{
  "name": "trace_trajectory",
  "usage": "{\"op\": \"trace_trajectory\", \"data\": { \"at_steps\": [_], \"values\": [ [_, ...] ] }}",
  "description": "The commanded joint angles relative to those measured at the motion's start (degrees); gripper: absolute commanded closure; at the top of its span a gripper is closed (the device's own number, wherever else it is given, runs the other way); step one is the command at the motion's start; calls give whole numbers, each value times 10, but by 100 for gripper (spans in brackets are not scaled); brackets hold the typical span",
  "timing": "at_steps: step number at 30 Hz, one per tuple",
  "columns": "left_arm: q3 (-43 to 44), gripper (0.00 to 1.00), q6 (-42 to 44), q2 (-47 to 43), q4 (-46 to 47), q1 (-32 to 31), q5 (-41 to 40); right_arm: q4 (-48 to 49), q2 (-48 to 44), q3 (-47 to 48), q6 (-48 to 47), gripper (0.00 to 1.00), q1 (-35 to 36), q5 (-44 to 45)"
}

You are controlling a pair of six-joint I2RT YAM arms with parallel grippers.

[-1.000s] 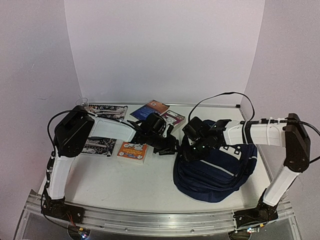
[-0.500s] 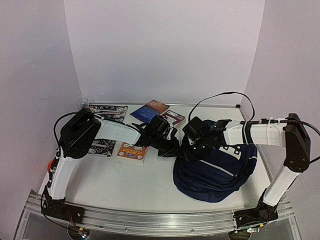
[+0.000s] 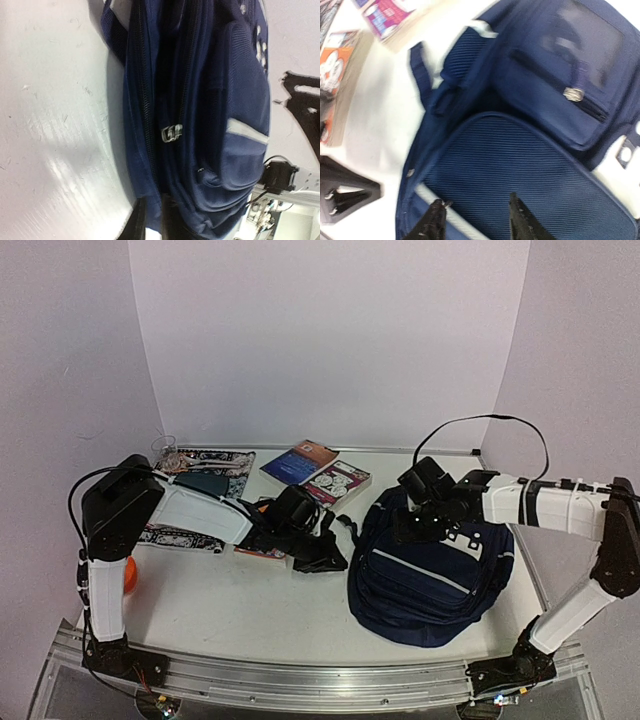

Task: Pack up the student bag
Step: Pick up the second largest pocket of the student bag.

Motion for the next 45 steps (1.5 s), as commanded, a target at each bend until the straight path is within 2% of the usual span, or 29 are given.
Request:
{"op": "trace_trajectory", "data": {
  "at_steps": [1,4,6,12,21,27,29,31,33,34,38,45],
  "values": [
    [2,81,0,-33,17,7,-28,-30,-48,-35,13,51,-42,17],
    [43,67,15,-1,8,10,-36,-31,-68,-55,15,44,-70,17],
    [85,61,34,29,-15,10,-42,-33,-80,-67,15,40,-93,14],
    [178,59,69,108,-79,12,-43,-32,-89,-91,16,35,-133,1],
    [160,60,71,126,-98,13,-65,-6,-49,-94,-14,32,-133,-35],
    [171,67,79,142,-98,0,-27,41,6,-85,-47,33,-133,-98],
    [181,74,85,145,-95,-11,-20,54,31,-76,-56,34,-133,-113],
    [183,86,86,144,-91,-16,-16,67,50,-65,-65,36,-133,-133],
    [165,97,83,128,-81,-18,-20,79,70,-51,-76,37,-133,-145],
    [151,99,81,113,-72,-18,-24,82,78,-44,-81,37,-133,-148],
    [95,100,84,32,-41,-21,-51,97,105,-13,-107,38,-132,-160],
    [76,100,129,-69,-33,-55,-110,106,120,26,-140,37,-132,-139]
  ]
}}
